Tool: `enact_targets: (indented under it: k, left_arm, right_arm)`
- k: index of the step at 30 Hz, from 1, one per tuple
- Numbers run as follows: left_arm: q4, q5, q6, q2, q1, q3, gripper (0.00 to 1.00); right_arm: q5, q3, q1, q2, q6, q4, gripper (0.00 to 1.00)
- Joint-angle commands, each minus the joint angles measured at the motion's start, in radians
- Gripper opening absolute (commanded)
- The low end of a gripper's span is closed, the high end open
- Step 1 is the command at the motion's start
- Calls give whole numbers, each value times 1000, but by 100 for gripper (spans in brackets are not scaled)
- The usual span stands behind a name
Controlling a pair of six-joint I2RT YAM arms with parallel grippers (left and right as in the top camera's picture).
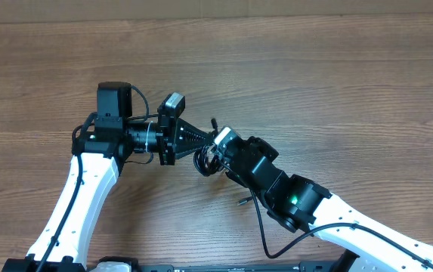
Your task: Untangle cables
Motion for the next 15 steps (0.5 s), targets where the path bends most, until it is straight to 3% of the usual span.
enact_targets:
  k: [1, 10, 15]
  left_arm:
    - [2, 33, 2, -15, -14, 16, 4]
    - [78, -53, 27, -15, 8, 16, 4]
    - [90, -88, 121, -15, 31, 16, 4]
  right_arm:
    - [-79, 2, 12, -10, -10, 21, 4]
    - [-95, 2, 12, -139, 140, -9, 4]
    - [-308, 2, 12, -257, 152, -82, 4]
